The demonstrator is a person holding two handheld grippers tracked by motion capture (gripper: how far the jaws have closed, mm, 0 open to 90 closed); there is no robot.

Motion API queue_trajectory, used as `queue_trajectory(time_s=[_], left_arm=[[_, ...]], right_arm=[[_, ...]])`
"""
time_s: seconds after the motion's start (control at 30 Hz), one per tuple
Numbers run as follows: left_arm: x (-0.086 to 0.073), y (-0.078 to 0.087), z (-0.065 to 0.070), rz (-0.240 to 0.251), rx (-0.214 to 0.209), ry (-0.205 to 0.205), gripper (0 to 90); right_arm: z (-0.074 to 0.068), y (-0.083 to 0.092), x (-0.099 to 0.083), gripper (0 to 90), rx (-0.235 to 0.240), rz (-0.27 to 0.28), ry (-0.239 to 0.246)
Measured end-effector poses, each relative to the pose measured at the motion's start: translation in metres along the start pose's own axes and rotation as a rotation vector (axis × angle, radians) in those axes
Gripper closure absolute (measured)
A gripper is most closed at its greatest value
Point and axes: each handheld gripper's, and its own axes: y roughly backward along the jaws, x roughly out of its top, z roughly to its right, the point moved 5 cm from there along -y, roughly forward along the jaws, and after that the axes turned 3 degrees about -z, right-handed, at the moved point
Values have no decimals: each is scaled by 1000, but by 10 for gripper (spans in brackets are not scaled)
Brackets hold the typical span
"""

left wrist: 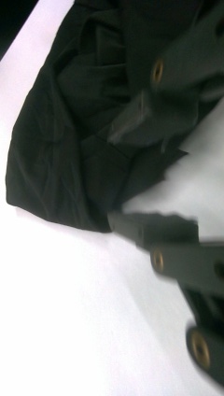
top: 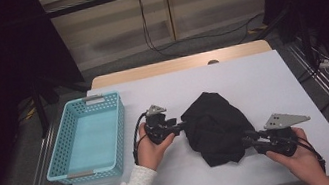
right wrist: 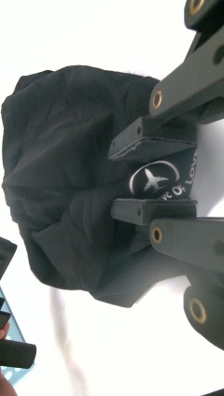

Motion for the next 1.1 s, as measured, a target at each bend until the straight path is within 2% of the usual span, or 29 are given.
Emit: queue_trajectory(time_s=[0.1, 0.17, 0.2, 0.27, 0.3, 0.37, 0.5, 0.67, 0.73, 0.8, 1.03, 1.1], left_arm=[[-4, -13, 5, -29, 9, 6, 470], [-8, -21, 8, -43, -10, 13, 494], [-11, -24, 9, -62, -13, 7, 551], [-10, -24, 10, -49, -20, -2, 646], [-10, -24, 11, -52, -27, -7, 738], [-9, -22, 11, -64, -39, 1, 828], [-10, -16, 10, -79, -54, 25, 850], [-7, 1, 4, -77, -35, 13, 850], [-7, 7, 2, -80, -33, 9, 850], [-7, 12, 0, -80, -28, 9, 851], [-9, 23, 1, -80, -31, 5, 850], [-10, 26, 2, -82, -33, 6, 850]], right_arm=[[0, -2, -3, 688, -1, -11, 3], [0, -2, -5, 686, -8, -22, 8], [0, -2, -5, 683, -10, -24, 6], [1, -1, -6, 659, -14, -25, 5], [2, 0, -6, 646, -19, -22, 8], [5, 3, -3, 608, -30, -11, 0], [13, 11, 5, 544, -46, 24, -9], [22, 16, 18, 507, -53, 70, -20], [24, 14, 22, 497, -76, 66, -19], [23, 5, 23, 497, -63, 58, -14], [7, -40, 15, 453, -30, -52, 39], [5, -48, 12, 455, -25, -79, 50]])
